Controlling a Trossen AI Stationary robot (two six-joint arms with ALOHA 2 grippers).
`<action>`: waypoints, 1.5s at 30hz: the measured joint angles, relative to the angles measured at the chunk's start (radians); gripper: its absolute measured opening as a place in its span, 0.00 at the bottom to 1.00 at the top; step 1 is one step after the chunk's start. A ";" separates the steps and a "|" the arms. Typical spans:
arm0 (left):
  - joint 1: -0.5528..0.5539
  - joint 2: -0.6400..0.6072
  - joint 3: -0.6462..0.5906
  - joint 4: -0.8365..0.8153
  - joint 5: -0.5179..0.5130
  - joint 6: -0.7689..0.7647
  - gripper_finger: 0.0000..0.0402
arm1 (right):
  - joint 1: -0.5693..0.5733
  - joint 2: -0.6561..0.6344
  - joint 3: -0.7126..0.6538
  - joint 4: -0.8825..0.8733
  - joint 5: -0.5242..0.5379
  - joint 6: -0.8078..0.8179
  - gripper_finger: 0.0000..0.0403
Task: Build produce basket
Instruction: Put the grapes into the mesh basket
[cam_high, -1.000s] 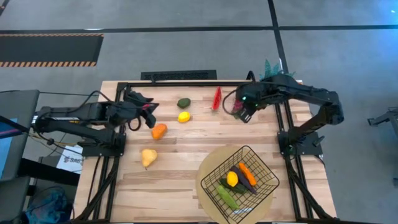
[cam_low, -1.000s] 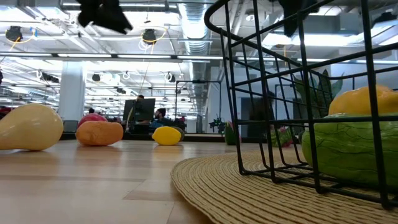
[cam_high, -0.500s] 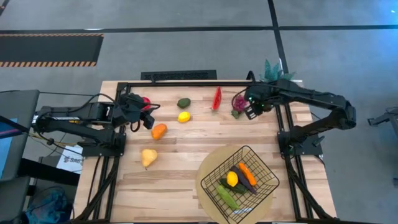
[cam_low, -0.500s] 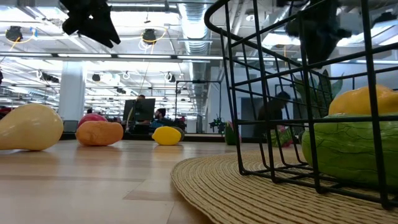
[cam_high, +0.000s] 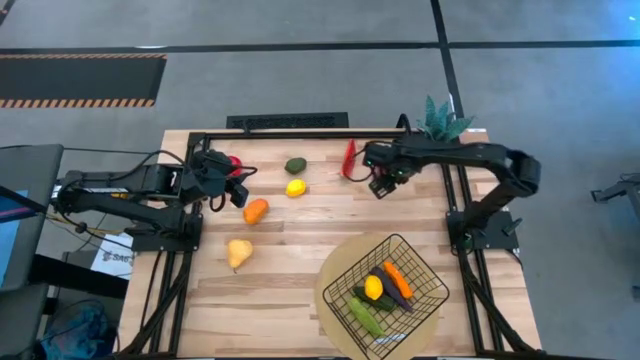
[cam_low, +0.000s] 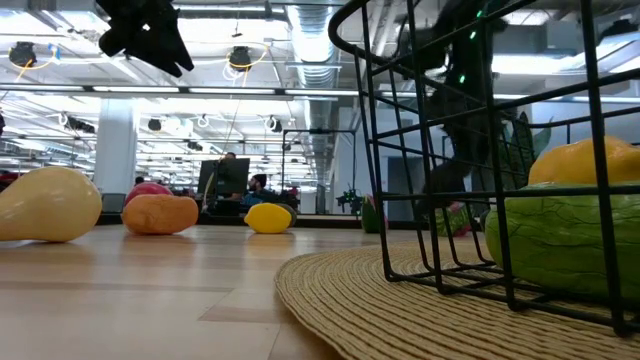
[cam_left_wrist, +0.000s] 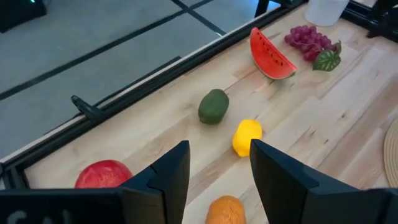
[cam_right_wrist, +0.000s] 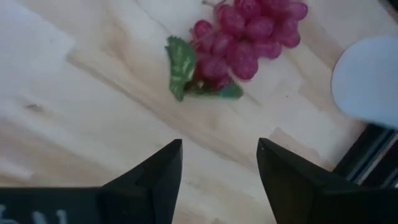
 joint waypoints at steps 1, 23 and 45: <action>0.000 0.000 0.000 0.000 0.002 0.000 0.39 | -0.011 0.020 0.000 0.007 -0.013 -0.016 0.56; 0.000 0.000 0.000 0.000 0.005 -0.040 0.39 | -0.061 0.079 0.002 0.268 -0.121 0.055 0.56; 0.000 0.000 -0.001 -0.069 0.122 0.221 0.39 | -0.027 0.079 0.002 0.307 0.028 0.658 0.56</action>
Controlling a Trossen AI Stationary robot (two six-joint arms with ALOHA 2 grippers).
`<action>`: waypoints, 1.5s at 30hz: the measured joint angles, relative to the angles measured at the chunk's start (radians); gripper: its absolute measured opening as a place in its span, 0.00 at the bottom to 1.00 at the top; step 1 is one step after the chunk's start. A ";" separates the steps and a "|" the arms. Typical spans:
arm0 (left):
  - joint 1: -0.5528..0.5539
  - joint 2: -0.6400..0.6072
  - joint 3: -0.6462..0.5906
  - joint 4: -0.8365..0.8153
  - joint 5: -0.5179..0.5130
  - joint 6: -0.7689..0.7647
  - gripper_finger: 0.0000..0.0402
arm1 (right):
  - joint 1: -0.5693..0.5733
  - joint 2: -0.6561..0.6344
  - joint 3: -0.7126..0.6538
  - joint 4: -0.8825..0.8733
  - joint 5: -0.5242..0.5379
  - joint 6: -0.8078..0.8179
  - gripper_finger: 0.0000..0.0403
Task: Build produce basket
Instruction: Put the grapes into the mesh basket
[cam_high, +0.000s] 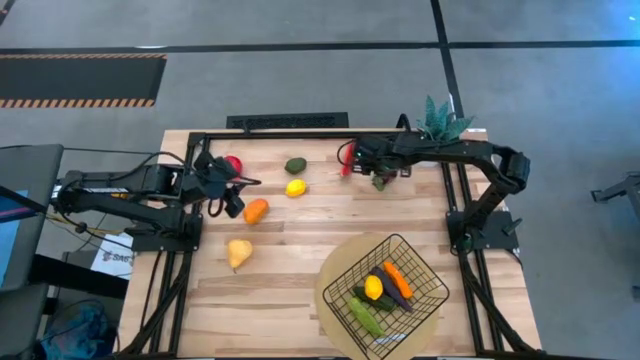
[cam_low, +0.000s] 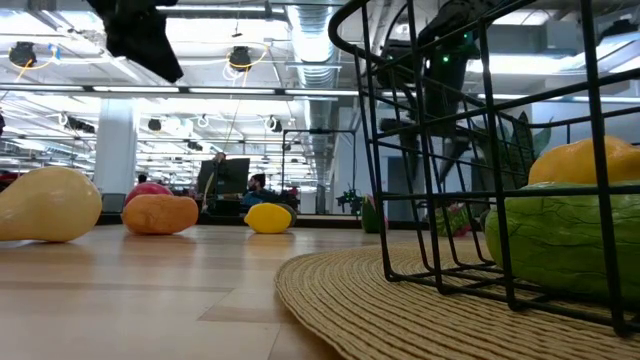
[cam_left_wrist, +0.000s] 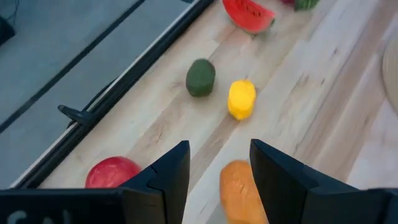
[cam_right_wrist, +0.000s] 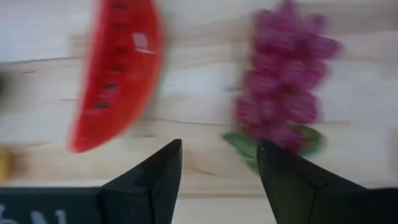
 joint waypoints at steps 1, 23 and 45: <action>0.000 0.000 0.000 -0.008 0.001 0.008 0.39 | 0.004 0.000 0.000 -0.032 0.010 0.022 0.56; 0.000 0.000 0.000 -0.028 0.019 0.055 0.39 | -0.051 0.127 -0.049 -0.080 0.010 0.083 0.56; 0.000 0.000 0.000 -0.027 0.035 0.040 0.39 | -0.118 0.194 -0.048 -0.040 0.007 -0.062 0.37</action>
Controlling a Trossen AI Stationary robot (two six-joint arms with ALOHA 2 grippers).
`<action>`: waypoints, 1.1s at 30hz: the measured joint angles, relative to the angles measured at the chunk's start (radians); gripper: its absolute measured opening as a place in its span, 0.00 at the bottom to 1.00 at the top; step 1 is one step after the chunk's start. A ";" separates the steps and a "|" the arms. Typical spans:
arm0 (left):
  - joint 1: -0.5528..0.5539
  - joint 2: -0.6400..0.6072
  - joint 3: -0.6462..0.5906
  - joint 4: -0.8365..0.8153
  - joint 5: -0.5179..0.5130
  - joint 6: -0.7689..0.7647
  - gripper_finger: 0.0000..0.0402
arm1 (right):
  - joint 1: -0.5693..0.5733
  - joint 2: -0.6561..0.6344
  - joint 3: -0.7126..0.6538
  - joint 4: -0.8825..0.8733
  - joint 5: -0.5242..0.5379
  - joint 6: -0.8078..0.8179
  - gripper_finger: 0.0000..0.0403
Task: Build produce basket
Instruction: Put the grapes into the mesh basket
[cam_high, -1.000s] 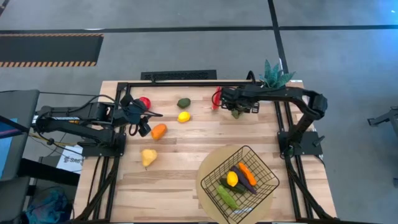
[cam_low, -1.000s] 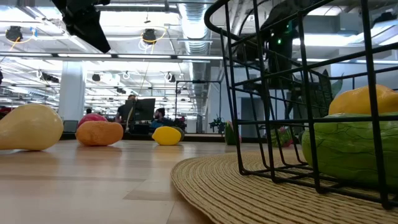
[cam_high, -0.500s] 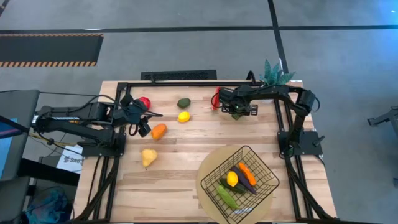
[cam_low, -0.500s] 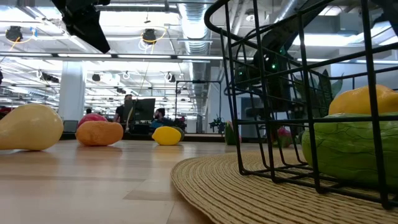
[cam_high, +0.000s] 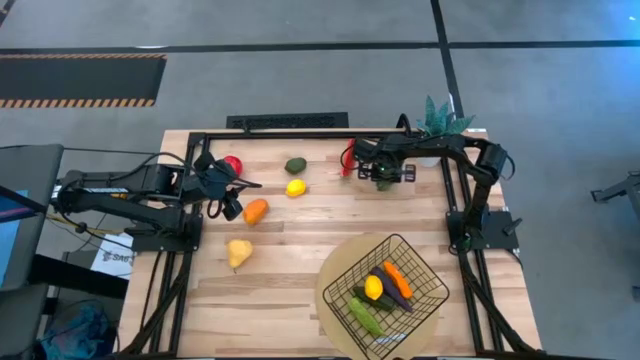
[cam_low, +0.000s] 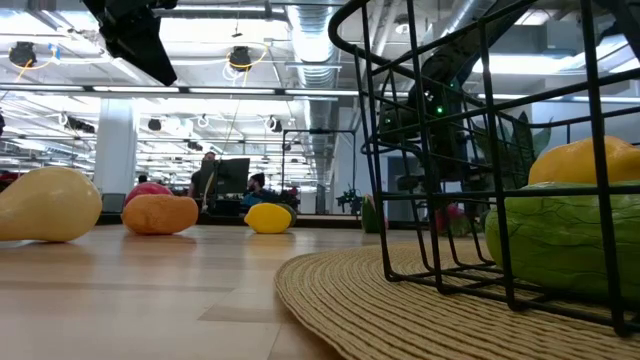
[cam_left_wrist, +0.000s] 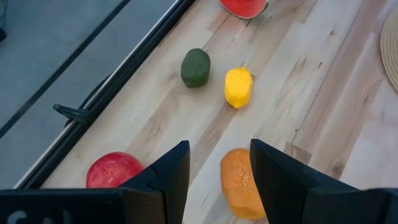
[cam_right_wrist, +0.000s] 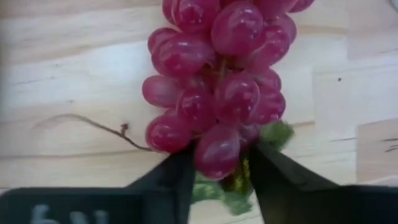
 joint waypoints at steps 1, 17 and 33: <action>0.000 0.000 0.000 0.000 0.000 0.000 0.39 | 0.000 0.000 0.000 -0.001 -0.001 -0.006 0.32; 0.000 0.000 0.000 0.000 -0.001 0.007 0.39 | 0.082 0.001 0.051 0.006 -0.071 -0.126 0.02; 0.000 0.000 0.000 0.000 -0.001 0.026 0.39 | 0.226 0.001 0.540 -0.496 0.103 -0.188 0.00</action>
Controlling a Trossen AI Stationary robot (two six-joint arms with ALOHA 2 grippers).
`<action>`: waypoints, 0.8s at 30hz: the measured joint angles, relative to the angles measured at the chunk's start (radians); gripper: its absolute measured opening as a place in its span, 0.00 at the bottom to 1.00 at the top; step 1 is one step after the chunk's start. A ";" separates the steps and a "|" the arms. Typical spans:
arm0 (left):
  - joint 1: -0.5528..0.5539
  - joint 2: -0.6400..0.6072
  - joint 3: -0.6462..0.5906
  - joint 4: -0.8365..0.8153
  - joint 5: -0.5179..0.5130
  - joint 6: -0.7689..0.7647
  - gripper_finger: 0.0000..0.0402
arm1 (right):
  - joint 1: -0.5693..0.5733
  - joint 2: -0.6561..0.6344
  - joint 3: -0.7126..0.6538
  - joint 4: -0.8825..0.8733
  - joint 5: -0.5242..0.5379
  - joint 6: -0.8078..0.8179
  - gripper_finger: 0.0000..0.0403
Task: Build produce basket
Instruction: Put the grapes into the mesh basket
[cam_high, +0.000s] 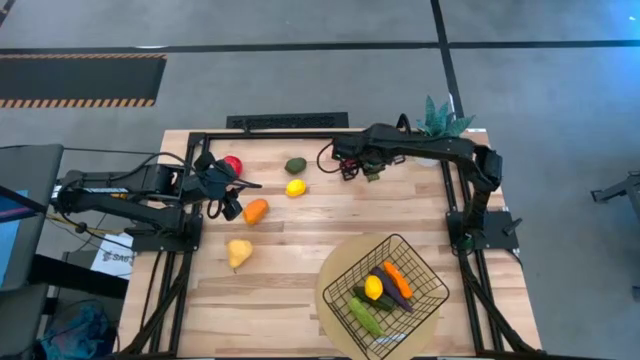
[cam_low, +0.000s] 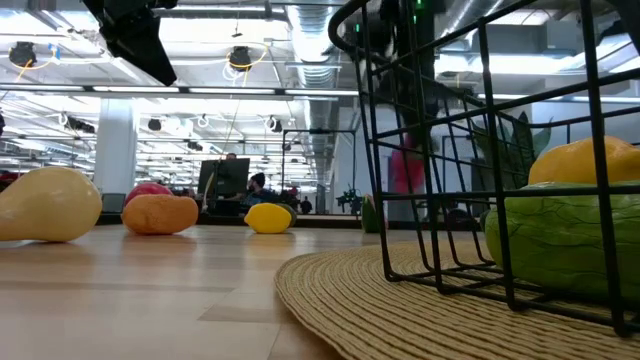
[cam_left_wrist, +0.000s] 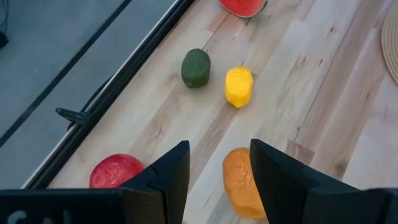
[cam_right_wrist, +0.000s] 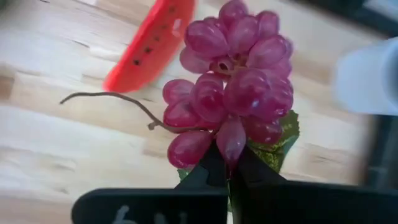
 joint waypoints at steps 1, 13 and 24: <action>0.000 0.000 0.000 0.000 0.000 0.004 0.39 | 0.012 0.000 0.046 -0.057 0.014 0.000 0.00; 0.000 -0.001 0.000 0.000 -0.002 0.061 0.39 | 0.245 -0.044 0.454 -0.184 0.030 -0.026 0.00; 0.000 0.000 0.000 -0.001 0.005 0.089 0.39 | 0.602 -0.049 0.620 -0.192 0.002 0.233 0.00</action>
